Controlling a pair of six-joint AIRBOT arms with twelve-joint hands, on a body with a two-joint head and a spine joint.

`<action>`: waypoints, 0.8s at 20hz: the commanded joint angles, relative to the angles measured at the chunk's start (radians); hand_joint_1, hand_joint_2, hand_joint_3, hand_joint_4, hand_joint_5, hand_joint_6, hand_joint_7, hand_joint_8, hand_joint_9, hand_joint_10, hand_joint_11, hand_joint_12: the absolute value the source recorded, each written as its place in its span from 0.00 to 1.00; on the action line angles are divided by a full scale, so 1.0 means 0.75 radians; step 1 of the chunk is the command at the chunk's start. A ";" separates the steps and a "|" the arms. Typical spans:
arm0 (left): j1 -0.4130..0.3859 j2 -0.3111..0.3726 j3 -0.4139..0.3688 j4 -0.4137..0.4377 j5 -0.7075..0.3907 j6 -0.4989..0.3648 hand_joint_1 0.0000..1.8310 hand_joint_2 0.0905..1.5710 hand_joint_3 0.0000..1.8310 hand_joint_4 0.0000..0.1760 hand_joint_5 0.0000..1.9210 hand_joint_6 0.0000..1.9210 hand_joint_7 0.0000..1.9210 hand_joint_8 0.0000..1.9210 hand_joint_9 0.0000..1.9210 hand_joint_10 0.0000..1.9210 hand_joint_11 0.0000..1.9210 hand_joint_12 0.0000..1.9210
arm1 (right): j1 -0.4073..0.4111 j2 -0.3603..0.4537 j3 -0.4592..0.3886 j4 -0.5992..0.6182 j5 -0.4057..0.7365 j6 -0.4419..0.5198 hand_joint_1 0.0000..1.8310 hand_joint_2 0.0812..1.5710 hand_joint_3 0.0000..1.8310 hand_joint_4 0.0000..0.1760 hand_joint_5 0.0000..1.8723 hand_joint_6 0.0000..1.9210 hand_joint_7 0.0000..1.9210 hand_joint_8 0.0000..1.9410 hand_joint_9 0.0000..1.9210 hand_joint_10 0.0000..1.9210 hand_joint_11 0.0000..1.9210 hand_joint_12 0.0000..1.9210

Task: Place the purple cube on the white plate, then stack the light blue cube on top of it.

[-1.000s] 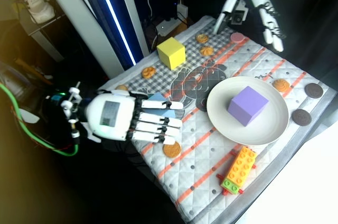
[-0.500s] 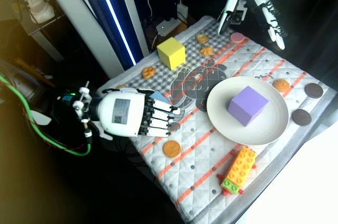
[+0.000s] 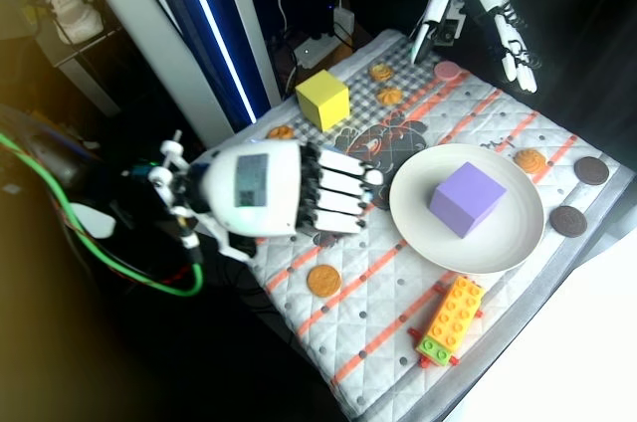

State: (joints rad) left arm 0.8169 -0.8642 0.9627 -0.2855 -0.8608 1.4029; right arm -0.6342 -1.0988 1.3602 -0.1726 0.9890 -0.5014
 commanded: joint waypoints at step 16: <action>-0.033 -0.061 0.054 0.020 -0.088 -0.011 0.49 0.53 0.00 1.00 0.05 0.00 0.02 0.00 0.00 0.00 0.00 0.00 | 0.362 -0.359 0.324 0.016 -0.202 0.004 0.76 0.67 0.00 0.00 0.44 0.60 0.53 0.45 0.60 0.46 0.57 0.53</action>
State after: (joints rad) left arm 0.8021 -0.9100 0.9974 -0.2737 -0.8192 1.4010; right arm -0.3805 -1.3785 1.6024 -0.1856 0.7341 -0.5014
